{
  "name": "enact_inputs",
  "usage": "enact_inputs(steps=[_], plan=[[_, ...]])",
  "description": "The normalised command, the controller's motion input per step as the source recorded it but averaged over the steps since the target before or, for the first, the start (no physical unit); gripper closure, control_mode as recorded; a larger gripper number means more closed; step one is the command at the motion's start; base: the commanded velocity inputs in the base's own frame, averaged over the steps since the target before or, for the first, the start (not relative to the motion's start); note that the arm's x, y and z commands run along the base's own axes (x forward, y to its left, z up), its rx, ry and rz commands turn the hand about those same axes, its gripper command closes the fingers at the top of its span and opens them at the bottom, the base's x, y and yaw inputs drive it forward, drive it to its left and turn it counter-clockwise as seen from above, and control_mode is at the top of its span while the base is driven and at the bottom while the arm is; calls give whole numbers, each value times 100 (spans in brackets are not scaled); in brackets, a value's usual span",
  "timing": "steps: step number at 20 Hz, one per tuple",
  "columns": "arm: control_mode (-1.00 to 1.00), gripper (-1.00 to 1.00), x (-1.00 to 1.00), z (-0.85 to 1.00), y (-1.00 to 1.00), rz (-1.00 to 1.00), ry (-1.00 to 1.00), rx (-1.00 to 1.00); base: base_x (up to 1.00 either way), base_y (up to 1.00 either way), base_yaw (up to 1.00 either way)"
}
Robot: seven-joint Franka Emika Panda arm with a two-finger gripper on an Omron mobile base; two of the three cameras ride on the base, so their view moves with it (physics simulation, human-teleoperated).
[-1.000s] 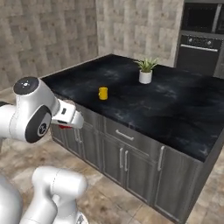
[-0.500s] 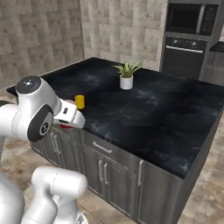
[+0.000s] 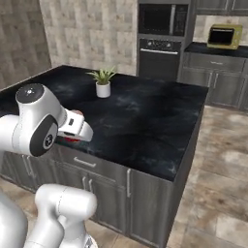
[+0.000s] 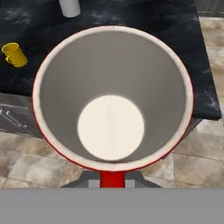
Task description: Clear the mugs and bowl far away from the sink.
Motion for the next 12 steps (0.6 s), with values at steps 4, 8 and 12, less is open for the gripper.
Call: enact_inputs(steps=[4, 8, 12], plan=[[100, 100, 0, 0, 0, 0, 0, 0, 39, 100, -52], [100, 100, 0, 0, 0, 0, 0, 0, 50, 100, -29], [100, 100, 0, 0, 0, 0, 0, 0, 100, 100, -21]])
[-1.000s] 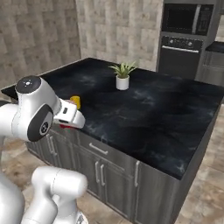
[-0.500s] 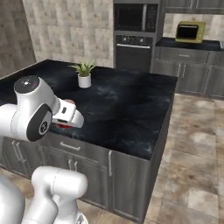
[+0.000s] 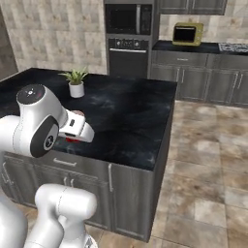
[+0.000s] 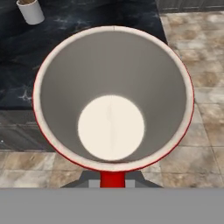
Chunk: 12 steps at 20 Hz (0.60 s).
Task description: Clear the mugs and bowl far away from the sink.
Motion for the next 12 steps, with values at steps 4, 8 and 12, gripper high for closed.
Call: enact_inputs(steps=[4, 8, 12], plan=[[100, 100, 0, 0, 0, 0, 0, 0, 100, 80, -9], [100, 100, 0, 0, 0, 0, 0, 0, 100, 25, -7], [100, 100, 0, 0, 0, 0, 0, 0, 100, 2, -1]])
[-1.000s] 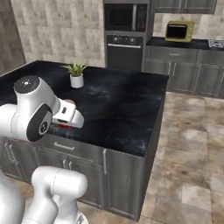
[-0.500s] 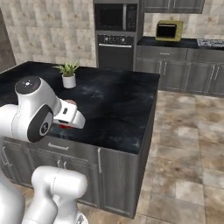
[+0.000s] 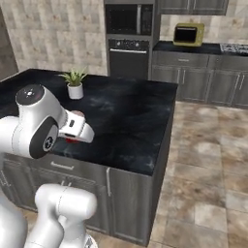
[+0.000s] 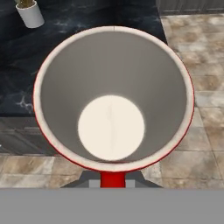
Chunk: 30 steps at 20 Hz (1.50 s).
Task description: Clear the mugs and bowl far away from the sink.
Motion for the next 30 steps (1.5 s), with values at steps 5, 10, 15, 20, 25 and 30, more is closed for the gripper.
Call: enact_inputs(steps=[5, 10, 15, 20, 25, 30], plan=[[100, 100, 0, 0, 0, 0, 0, 0, 100, -45, 0], [100, 100, 0, 0, 0, 0, 0, 0, 81, 1, 0], [100, 100, 0, 0, 0, 0, 0, 0, 51, 33, -6], [100, 100, 0, 0, 0, 0, 0, 0, 8, 45, 1], [100, 100, 0, 0, 0, 0, 0, 0, 0, 18, 29], [-100, 100, 16, -33, 4, 20, 15, -4, 0, 0, 7]])
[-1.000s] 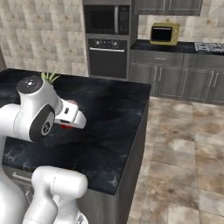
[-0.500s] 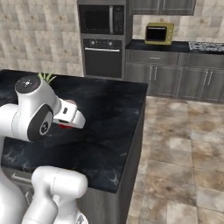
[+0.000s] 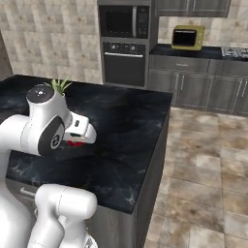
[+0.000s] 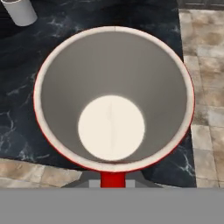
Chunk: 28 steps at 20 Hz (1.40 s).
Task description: Clear the mugs and bowl far away from the sink.
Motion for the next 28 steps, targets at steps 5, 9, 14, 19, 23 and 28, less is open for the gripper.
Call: enact_inputs(steps=[5, 9, 14, 19, 23, 28], plan=[[-100, 100, 50, -60, 14, 1, 28, -7, 0, 0, 0], [-100, 100, 38, -46, 18, -17, 11, -7, 0, 0, 0], [-100, 100, 37, -57, 11, -10, 0, 1, 0, 0, 0], [-100, 100, 54, -61, 0, 1, 0, 1, 0, 0, 0], [-100, 100, 46, -49, 0, 8, -2, 1, 0, 0, 0], [-100, 100, 44, -38, 0, 9, -3, 0, 0, 0, 0]])
